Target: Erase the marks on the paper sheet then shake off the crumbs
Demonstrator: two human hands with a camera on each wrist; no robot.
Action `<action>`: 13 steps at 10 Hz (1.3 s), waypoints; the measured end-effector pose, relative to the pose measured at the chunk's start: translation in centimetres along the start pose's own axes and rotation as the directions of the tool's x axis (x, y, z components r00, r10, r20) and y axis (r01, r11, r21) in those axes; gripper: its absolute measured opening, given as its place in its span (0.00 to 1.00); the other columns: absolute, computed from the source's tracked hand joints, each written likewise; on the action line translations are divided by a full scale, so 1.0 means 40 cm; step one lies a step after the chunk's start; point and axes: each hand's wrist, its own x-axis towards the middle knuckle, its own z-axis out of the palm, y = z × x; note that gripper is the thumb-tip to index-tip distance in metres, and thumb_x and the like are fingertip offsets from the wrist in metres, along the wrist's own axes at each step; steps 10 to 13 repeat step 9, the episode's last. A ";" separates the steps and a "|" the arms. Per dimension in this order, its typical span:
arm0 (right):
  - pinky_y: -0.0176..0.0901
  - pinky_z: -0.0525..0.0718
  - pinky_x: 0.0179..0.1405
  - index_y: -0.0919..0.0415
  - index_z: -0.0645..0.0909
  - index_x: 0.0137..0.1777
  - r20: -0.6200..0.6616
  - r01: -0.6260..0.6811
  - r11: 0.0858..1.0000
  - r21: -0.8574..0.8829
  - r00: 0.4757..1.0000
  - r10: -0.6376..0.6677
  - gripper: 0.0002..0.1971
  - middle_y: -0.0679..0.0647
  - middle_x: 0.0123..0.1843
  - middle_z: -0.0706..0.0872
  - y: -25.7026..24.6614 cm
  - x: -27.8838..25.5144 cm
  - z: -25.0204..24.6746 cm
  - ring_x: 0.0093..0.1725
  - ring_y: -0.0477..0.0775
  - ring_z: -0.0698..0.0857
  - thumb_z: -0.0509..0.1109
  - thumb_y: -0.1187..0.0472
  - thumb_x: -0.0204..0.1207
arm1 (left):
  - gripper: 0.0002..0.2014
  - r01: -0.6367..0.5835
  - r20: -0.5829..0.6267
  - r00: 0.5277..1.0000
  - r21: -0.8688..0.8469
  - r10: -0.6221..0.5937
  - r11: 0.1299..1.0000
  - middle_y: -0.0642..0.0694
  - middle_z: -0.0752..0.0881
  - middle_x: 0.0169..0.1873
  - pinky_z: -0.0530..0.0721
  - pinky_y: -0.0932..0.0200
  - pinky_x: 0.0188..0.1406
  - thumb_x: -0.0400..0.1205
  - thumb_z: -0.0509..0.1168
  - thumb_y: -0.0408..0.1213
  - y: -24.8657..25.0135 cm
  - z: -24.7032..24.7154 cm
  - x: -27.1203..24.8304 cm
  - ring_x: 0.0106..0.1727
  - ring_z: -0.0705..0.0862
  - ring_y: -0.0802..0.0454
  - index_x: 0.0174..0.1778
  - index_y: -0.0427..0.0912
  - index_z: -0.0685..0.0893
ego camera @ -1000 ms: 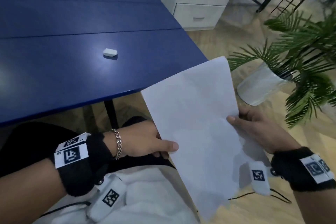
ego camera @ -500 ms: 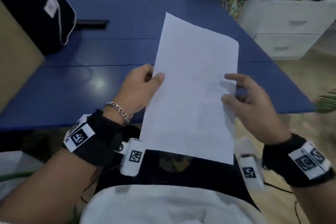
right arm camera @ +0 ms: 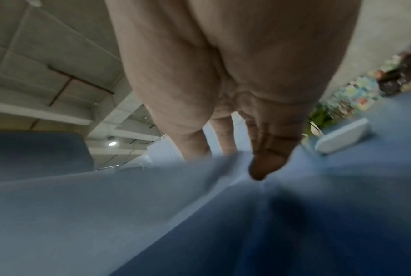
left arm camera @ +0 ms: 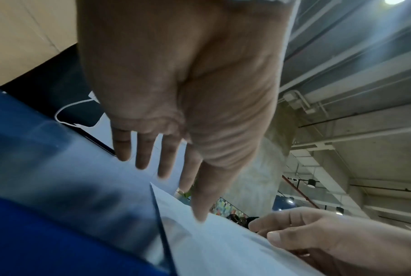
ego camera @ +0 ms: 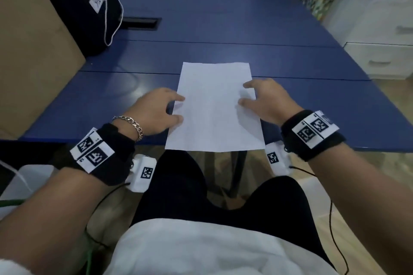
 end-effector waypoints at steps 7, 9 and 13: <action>0.65 0.73 0.75 0.40 0.76 0.80 0.145 0.116 0.969 -0.217 0.986 -0.086 0.28 0.39 0.84 0.76 0.043 -0.086 0.027 0.81 0.61 0.70 0.68 0.35 0.82 | 0.20 0.052 -0.007 0.999 0.179 -0.052 0.982 0.56 0.84 0.74 0.69 0.47 0.77 0.85 0.70 0.52 0.010 0.023 0.027 0.76 0.79 0.46 0.74 0.61 0.85; 0.46 0.80 0.59 0.43 0.82 0.77 -0.078 0.126 0.990 0.069 0.990 -0.121 0.26 0.40 0.60 0.85 0.049 -0.106 0.008 0.61 0.47 0.82 0.70 0.34 0.82 | 0.13 0.109 -0.186 0.973 -0.141 -0.135 0.984 0.53 0.93 0.52 0.83 0.53 0.56 0.83 0.75 0.53 -0.030 -0.020 0.003 0.54 0.89 0.50 0.59 0.52 0.93; 0.46 0.80 0.59 0.43 0.82 0.77 -0.078 0.126 0.990 0.069 0.990 -0.121 0.26 0.40 0.60 0.85 0.049 -0.106 0.008 0.61 0.47 0.82 0.70 0.34 0.82 | 0.13 0.109 -0.186 0.973 -0.141 -0.135 0.984 0.53 0.93 0.52 0.83 0.53 0.56 0.83 0.75 0.53 -0.030 -0.020 0.003 0.54 0.89 0.50 0.59 0.52 0.93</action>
